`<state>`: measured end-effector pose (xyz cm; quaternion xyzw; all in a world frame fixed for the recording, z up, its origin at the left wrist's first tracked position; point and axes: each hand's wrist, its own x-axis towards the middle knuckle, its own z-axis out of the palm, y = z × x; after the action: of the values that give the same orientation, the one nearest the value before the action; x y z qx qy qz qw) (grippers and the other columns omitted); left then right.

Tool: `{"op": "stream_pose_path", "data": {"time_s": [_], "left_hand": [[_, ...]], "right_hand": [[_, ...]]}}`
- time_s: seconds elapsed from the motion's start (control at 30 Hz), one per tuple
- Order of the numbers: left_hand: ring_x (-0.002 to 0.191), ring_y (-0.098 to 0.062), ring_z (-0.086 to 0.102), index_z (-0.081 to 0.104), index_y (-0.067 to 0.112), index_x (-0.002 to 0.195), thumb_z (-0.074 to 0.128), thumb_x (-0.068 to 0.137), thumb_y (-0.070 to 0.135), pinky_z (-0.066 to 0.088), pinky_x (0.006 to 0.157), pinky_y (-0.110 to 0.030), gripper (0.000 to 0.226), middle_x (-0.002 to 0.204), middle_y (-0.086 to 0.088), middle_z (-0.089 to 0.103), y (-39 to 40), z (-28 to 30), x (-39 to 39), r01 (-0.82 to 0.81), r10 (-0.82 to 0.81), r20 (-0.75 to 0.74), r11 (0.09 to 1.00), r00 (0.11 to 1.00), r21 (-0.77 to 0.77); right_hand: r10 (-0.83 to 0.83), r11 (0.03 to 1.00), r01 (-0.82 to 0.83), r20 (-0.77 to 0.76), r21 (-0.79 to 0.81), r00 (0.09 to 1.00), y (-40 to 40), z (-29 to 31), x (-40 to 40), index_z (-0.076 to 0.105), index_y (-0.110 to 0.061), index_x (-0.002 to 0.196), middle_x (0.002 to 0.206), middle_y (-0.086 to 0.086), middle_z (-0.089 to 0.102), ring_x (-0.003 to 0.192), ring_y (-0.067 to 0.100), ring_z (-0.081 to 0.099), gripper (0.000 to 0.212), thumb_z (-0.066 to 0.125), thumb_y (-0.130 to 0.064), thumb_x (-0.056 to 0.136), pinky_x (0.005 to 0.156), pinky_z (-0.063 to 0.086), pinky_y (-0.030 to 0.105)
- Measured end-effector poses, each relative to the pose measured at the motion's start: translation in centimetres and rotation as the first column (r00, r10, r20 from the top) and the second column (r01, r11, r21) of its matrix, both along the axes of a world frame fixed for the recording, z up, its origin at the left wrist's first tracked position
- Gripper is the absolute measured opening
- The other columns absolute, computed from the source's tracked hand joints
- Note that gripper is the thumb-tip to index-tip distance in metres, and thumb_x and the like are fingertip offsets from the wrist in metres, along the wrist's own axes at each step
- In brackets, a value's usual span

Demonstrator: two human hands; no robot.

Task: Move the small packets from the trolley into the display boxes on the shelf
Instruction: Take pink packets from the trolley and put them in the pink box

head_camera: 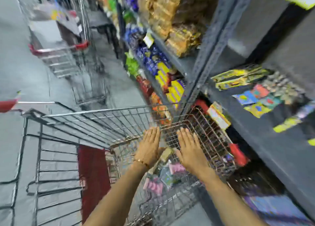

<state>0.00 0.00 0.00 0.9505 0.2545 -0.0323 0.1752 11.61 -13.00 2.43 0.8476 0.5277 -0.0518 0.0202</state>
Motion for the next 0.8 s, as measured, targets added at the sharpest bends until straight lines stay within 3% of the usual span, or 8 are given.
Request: {"op": "stream_pose_path", "data": {"time_s": [0.07,0.1,0.2,0.27,0.47,0.6,0.7,0.8], "left_hand": [[0.148,-0.027,-0.005,-0.005,0.007,0.147,0.049,0.094,0.033,0.006,0.123,-0.038,0.08,0.159,-0.011,-0.009,0.6,-4.0,0.0,0.055,-0.074,-0.187,0.993,0.98,-0.105],[0.148,-0.028,-0.005,-0.005,0.006,0.147,0.054,0.092,0.029,0.007,0.123,-0.039,0.084,0.159,-0.011,-0.01,0.6,-5.8,-0.2,0.085,-0.116,-0.258,0.988,0.959,-0.127],[0.147,-0.029,-0.003,-0.006,0.005,0.147,0.063,0.087,0.023,0.012,0.122,-0.043,0.094,0.159,-0.012,-0.009,1.1,-11.4,0.0,0.146,-0.225,-0.404,0.965,0.887,-0.218],[0.147,-0.031,0.0,-0.006,0.004,0.147,0.071,0.08,0.019,0.016,0.121,-0.044,0.103,0.159,-0.013,-0.007,1.5,-14.9,0.4,0.177,-0.272,-0.428,0.952,0.862,-0.25],[0.147,-0.025,-0.008,-0.008,0.004,0.147,0.037,0.099,0.011,0.001,0.121,-0.035,0.066,0.158,-0.012,-0.012,1.1,-18.2,0.9,0.189,-0.274,-0.353,0.948,0.894,-0.255],[0.147,-0.024,-0.007,-0.009,0.008,0.147,0.043,0.097,0.01,-0.004,0.115,-0.03,0.072,0.159,-0.012,-0.008,1.4,-19.5,0.6,0.167,-0.25,-0.367,0.955,0.896,-0.244],[0.147,-0.024,-0.002,-0.009,0.009,0.147,0.056,0.092,0.019,0.01,0.119,-0.034,0.086,0.159,-0.01,-0.006,1.5,-18.5,0.8,0.133,-0.23,-0.393,0.957,0.89,-0.259],[0.147,-0.027,0.008,-0.007,0.013,0.148,0.066,0.084,0.019,0.03,0.116,-0.044,0.097,0.16,-0.009,-0.004,1.4,-15.9,1.2,0.112,-0.211,-0.383,0.958,0.899,-0.265]], "right_hand": [[0.013,1.0,-0.013,-0.021,-0.001,1.0,1.8,-4.0,0.7,0.042,-0.005,0.133,0.141,0.006,0.04,0.124,0.028,0.055,0.06,0.032,-0.042,0.086,0.106,0.031,0.043],[0.028,0.999,-0.029,-0.034,-0.029,0.999,2.1,-5.2,0.7,0.04,-0.005,0.137,0.145,0.002,0.03,0.132,0.026,0.046,0.061,0.035,-0.04,0.088,0.111,0.03,0.043],[-0.002,0.955,-0.093,-0.319,-0.282,0.948,3.1,-10.7,2.2,0.003,-0.003,0.147,0.159,0.01,-0.002,0.148,0.026,-0.001,0.072,0.04,-0.039,0.096,0.121,0.002,0.039],[-0.086,0.943,-0.057,-0.407,-0.326,0.909,4.2,-14.2,3.2,-0.001,-0.003,0.147,0.159,0.017,-0.005,0.147,0.027,-0.007,0.084,0.049,-0.041,0.092,0.121,0.002,0.036],[-0.348,0.91,0.147,-0.519,-0.388,0.781,6.1,-19.8,4.0,-0.006,-0.01,0.147,0.158,0.017,-0.006,0.146,0.032,-0.001,0.115,0.074,-0.044,0.072,0.12,0.015,0.045],[-0.389,0.907,0.201,-0.55,-0.371,0.739,6.6,-21.1,3.5,0.002,-0.015,0.147,0.151,0.021,0.02,0.133,0.04,0.034,0.119,0.084,-0.038,0.063,0.107,0.038,0.058],[-0.36,0.92,0.194,-0.539,-0.34,0.761,6.6,-19.8,3.7,0.009,-0.013,0.145,0.14,0.019,0.034,0.121,0.033,0.046,0.116,0.086,-0.034,0.06,0.105,0.043,0.048],[-0.351,0.924,0.201,-0.514,-0.326,0.782,6.3,-16.6,4.3,0.011,-0.008,0.145,0.144,0.016,0.03,0.129,0.032,0.038,0.114,0.086,-0.033,0.062,0.112,0.036,0.043]]}}
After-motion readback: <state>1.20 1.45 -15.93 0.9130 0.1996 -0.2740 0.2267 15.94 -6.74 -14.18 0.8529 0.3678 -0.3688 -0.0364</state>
